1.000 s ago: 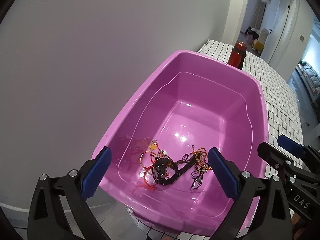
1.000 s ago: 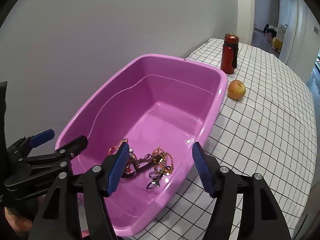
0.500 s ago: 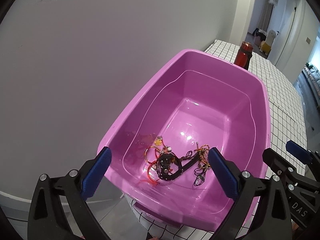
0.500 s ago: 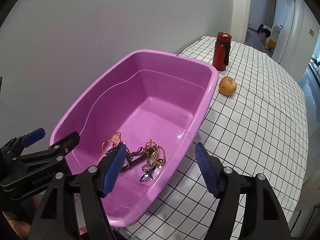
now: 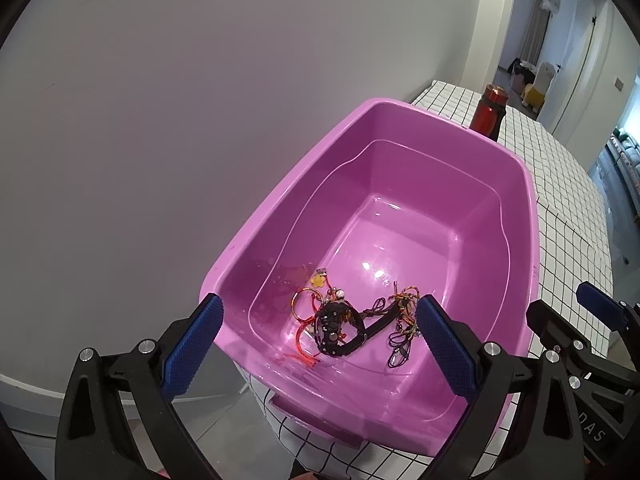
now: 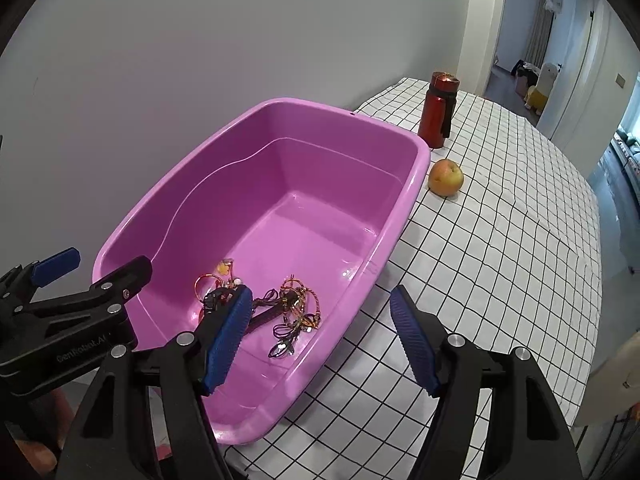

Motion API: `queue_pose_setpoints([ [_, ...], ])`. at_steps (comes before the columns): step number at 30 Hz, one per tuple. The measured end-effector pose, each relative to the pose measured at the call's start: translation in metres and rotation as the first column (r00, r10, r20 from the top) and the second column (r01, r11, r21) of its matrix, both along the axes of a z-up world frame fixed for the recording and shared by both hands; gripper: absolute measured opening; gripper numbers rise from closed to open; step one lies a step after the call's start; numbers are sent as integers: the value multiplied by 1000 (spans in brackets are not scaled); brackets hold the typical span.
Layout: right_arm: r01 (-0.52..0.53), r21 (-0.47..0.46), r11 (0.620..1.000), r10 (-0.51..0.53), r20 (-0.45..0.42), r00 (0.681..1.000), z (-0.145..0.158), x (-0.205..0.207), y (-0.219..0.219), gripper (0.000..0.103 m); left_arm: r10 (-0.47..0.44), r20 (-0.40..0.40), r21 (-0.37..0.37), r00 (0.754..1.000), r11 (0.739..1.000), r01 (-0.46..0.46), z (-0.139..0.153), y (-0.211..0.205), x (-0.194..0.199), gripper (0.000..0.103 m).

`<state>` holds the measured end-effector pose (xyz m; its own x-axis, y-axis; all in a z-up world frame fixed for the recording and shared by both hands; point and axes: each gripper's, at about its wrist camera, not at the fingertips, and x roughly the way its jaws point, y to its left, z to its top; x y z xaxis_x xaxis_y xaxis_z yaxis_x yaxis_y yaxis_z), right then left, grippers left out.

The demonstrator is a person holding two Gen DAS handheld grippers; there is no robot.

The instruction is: Organize jewelry

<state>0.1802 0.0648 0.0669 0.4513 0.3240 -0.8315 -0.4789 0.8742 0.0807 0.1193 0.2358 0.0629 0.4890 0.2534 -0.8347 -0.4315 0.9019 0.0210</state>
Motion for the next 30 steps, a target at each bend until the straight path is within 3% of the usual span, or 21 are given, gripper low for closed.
queue_pose_setpoints([
  [30,6,-6,1000,-6,0,1000,2,-3,-2,68,-16,1,14,1000,1000,16,2,-3,0,95],
])
